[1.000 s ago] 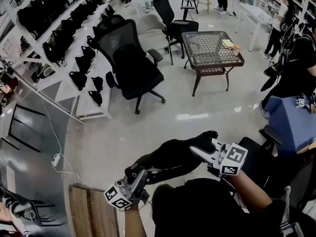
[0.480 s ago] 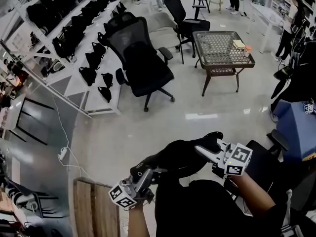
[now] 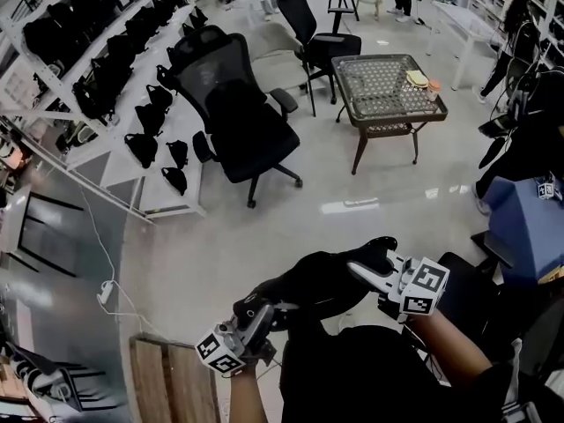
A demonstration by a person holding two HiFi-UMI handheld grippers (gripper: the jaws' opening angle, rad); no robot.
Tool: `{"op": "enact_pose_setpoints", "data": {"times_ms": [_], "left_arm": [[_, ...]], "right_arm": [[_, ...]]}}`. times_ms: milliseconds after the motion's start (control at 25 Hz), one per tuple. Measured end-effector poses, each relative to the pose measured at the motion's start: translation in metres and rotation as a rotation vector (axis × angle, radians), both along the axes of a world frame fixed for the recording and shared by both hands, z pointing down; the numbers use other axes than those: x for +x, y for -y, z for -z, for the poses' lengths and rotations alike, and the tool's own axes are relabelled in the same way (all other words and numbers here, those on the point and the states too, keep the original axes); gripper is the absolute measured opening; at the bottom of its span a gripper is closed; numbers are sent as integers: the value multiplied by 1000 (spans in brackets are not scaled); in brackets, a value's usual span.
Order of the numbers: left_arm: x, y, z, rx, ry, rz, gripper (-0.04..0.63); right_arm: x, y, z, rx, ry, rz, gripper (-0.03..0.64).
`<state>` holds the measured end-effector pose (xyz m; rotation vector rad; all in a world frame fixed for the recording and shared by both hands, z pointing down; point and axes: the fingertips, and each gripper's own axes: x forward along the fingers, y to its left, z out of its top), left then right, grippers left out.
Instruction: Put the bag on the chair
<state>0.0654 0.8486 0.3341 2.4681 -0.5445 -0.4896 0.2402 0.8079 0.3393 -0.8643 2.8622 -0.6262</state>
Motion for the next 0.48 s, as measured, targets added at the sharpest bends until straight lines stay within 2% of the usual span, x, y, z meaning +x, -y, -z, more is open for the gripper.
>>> {"op": "enact_pose_setpoints", "data": {"times_ms": [480], "left_arm": [[-29, 128, 2, -17, -23, -39, 23]], "right_arm": [[-26, 119, 3, -23, -11, -61, 15]]}}
